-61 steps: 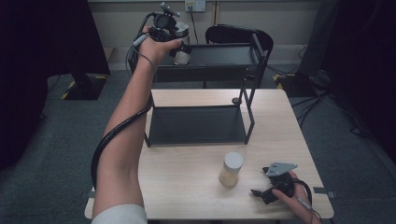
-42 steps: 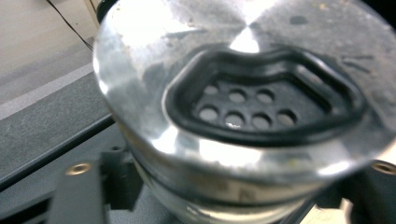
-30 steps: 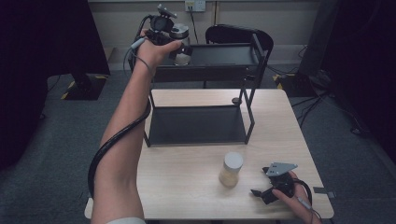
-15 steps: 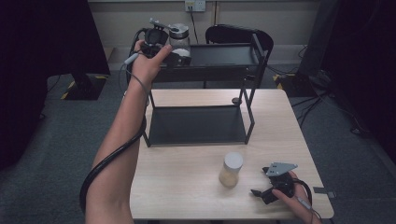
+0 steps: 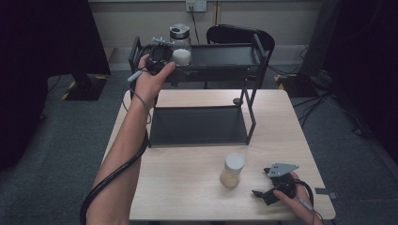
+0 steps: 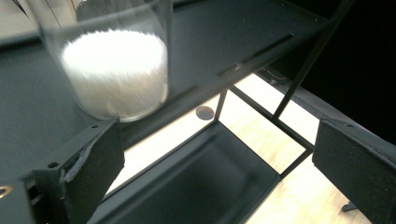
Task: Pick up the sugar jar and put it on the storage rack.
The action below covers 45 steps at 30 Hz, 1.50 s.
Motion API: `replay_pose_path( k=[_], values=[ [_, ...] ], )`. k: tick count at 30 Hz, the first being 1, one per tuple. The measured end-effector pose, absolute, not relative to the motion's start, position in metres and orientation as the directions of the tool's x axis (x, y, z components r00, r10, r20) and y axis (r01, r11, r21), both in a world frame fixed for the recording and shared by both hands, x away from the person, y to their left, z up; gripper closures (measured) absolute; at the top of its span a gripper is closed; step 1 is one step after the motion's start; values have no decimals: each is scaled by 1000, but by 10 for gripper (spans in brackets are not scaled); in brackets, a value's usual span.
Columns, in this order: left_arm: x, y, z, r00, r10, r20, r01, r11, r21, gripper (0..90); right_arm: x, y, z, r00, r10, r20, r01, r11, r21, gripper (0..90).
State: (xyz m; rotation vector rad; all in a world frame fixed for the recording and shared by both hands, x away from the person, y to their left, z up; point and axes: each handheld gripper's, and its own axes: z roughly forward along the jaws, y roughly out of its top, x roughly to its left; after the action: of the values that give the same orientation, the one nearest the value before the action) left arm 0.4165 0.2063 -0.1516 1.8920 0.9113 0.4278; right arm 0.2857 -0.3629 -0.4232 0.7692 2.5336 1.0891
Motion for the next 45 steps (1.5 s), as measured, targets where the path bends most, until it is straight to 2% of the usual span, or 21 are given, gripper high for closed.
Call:
replay_pose_path(
  k=[8, 45],
  values=[
    [411, 210, -166, 670, 737, -90, 408, -264, 874, 18, 286, -363, -423, -820, 571, -43, 362, 574, 734, 0],
    [398, 223, -281, 730, 669, -141, 421, -278, 863, 27, 286, -363, -423, -820, 571, -43, 362, 574, 734, 0]
  ],
)
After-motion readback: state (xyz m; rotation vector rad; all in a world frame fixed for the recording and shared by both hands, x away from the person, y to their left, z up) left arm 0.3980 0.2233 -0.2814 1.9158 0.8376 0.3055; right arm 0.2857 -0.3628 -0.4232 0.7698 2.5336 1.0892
